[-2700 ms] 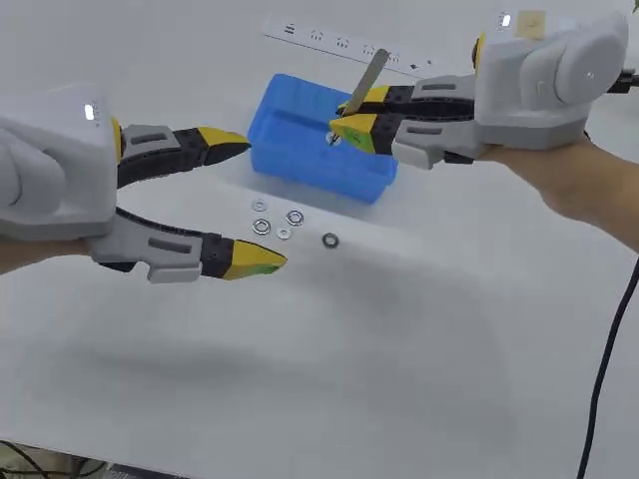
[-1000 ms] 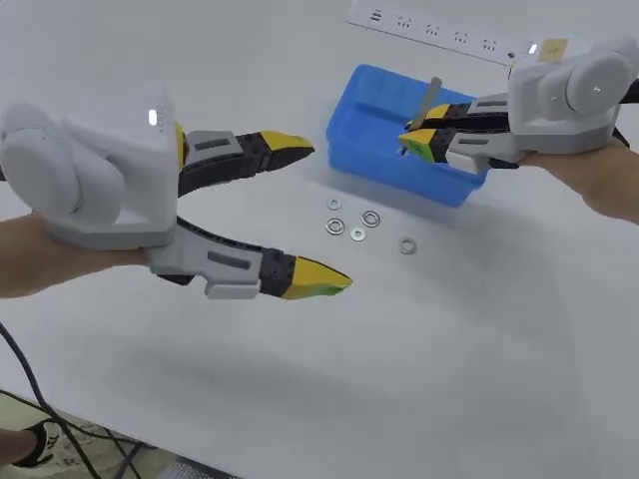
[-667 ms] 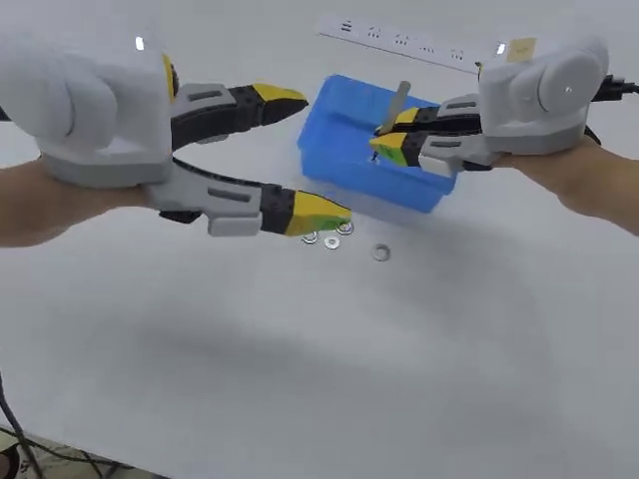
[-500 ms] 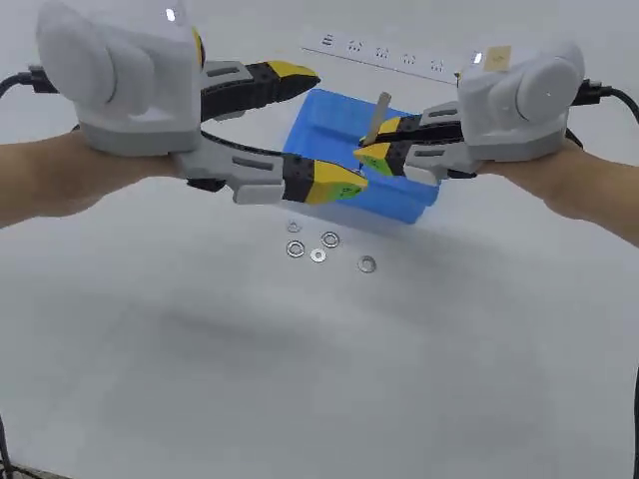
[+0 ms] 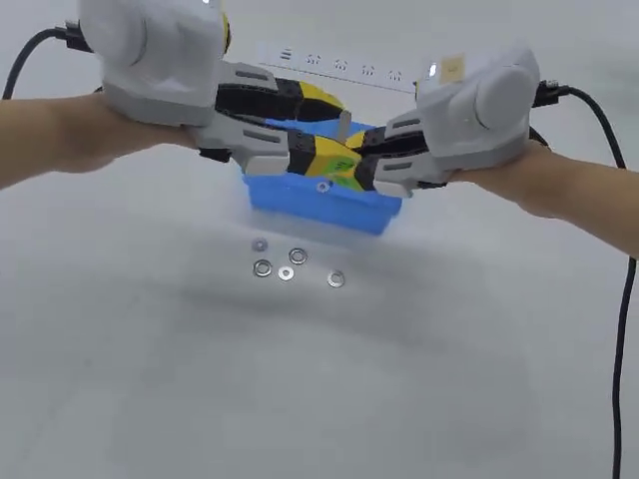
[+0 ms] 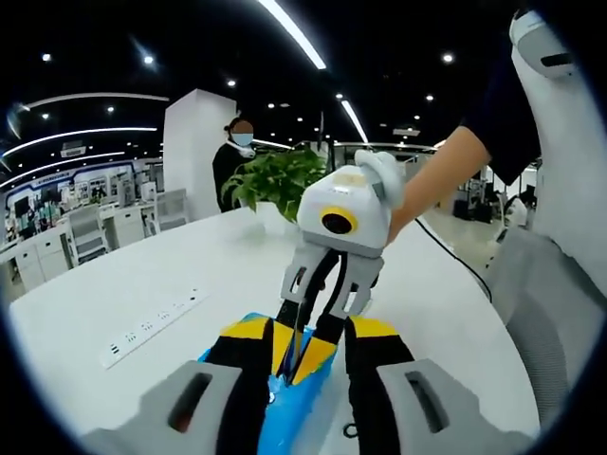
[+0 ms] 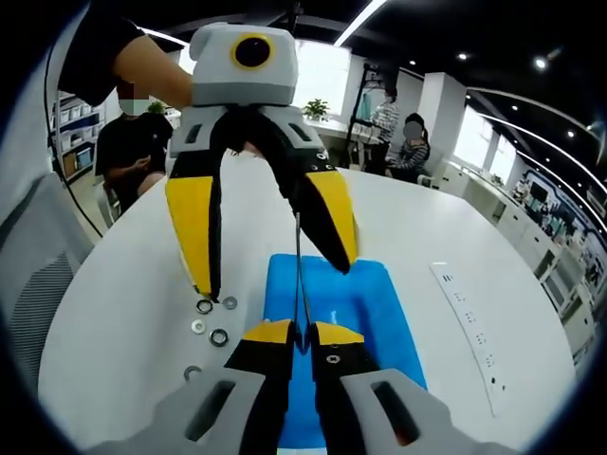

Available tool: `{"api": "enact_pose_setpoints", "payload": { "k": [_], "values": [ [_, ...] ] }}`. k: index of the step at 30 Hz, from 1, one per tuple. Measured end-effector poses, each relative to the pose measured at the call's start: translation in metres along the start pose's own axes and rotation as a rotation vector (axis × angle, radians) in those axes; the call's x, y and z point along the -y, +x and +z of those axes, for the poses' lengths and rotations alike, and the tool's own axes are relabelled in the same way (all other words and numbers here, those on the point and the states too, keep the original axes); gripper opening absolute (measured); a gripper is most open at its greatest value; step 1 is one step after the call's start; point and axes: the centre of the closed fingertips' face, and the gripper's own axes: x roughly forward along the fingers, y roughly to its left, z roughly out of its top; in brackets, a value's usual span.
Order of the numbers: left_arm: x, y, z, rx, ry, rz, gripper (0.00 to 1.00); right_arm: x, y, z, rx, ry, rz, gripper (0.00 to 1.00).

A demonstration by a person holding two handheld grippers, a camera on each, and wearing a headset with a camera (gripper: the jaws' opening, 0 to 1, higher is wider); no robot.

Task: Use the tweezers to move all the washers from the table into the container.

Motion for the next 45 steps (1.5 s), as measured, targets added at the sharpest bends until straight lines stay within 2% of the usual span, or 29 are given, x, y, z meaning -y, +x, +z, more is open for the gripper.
{"api": "enact_pose_setpoints", "payload": {
  "k": [3, 7, 10, 12, 15, 17, 19, 23, 27, 30, 34, 36, 37, 38, 41, 45],
  "values": [
    [0.007, 0.002, -0.001, -0.021, 0.019, -0.017, 0.26, -0.001, 0.001, 0.001, 0.002, 0.001, 0.006, 0.08],
    [0.009, 0.003, 0.003, -0.02, 0.04, -0.026, 0.22, -0.002, 0.002, 0.002, 0.003, -0.003, 0.011, 0.08],
    [0.006, 0.002, 0.002, -0.034, 0.056, -0.028, 0.19, -0.002, 0.002, 0.002, 0.002, -0.005, 0.013, 0.08],
    [0.005, 0.0, 0.001, -0.055, 0.094, -0.036, 0.19, -0.002, 0.002, 0.002, 0.002, -0.003, 0.013, 0.08],
    [0.006, 0.0, 0.002, -0.059, 0.104, -0.05, 0.19, -0.002, 0.001, 0.0, -0.002, -0.006, 0.016, 0.08],
    [-0.001, -0.001, -0.003, -0.075, 0.123, -0.048, 0.17, -0.003, 0.001, -0.001, -0.005, -0.005, 0.018, 0.08],
    [-0.002, -0.001, -0.006, -0.101, 0.155, -0.042, 0.15, -0.004, 0.001, -0.002, -0.007, -0.005, 0.02, 0.08],
    [0.0, 0.0, -0.004, -0.1, 0.157, -0.044, 0.11, -0.005, 0.001, -0.003, -0.011, -0.01, 0.025, 0.08],
    [-0.006, -0.001, -0.003, -0.104, 0.169, -0.023, 0.07, -0.004, 0.001, -0.003, -0.008, -0.006, 0.021, 0.08],
    [-0.015, -0.004, -0.007, -0.113, 0.182, -0.016, 0.07, -0.003, 0.0, -0.002, -0.004, 0.0, 0.016, 0.08],
    [-0.016, -0.006, -0.008, -0.11, 0.181, -0.028, 0.06, -0.003, -0.001, 0.0, -0.001, -0.011, 0.013, 0.08],
    [-0.018, -0.007, -0.008, -0.117, 0.213, -0.021, 0.06, -0.003, -0.001, 0.001, -0.003, -0.021, 0.01, 0.09],
    [-0.018, -0.007, -0.008, -0.115, 0.198, -0.017, 0.06, -0.003, -0.001, 0.002, -0.001, -0.024, 0.008, 0.09],
    [-0.019, -0.007, -0.008, -0.116, 0.192, -0.015, 0.05, -0.003, -0.001, 0.002, -0.002, -0.025, 0.005, 0.09],
    [-0.017, -0.008, -0.008, -0.123, 0.227, -0.02, 0.05, -0.003, -0.003, 0.004, -0.005, -0.032, -0.001, 0.1],
    [-0.011, -0.009, -0.003, -0.125, 0.238, -0.016, 0.05, -0.002, -0.005, 0.007, -0.003, -0.039, -0.014, 0.11]
  ]
}}
